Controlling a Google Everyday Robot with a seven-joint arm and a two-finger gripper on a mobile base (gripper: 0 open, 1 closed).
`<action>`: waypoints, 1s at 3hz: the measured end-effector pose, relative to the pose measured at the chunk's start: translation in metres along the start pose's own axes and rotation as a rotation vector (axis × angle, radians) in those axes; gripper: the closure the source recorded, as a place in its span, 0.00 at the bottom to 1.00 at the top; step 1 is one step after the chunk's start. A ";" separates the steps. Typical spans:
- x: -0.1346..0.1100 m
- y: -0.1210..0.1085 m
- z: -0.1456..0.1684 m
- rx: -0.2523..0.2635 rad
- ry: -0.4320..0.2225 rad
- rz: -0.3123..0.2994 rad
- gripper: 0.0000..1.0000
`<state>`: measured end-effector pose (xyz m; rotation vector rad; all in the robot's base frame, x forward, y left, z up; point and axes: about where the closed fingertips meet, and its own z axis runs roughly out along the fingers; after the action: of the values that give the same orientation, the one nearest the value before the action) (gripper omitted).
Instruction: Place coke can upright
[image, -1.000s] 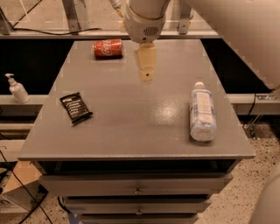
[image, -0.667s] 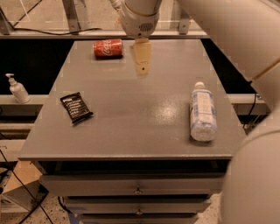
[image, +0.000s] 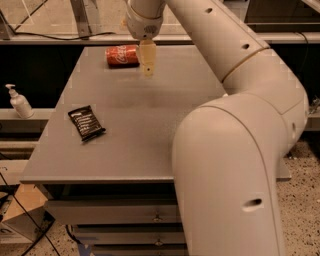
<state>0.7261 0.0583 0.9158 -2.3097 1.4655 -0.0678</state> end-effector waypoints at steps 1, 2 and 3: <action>0.001 -0.006 0.001 0.014 -0.004 0.003 0.00; 0.002 -0.006 0.014 -0.002 0.008 0.036 0.00; 0.004 -0.018 0.024 0.035 0.074 0.069 0.00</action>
Offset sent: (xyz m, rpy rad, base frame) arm 0.0078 0.0015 -0.0234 -0.0230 0.0462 -0.0825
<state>0.7497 0.0694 0.8993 -2.2485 1.5667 -0.1602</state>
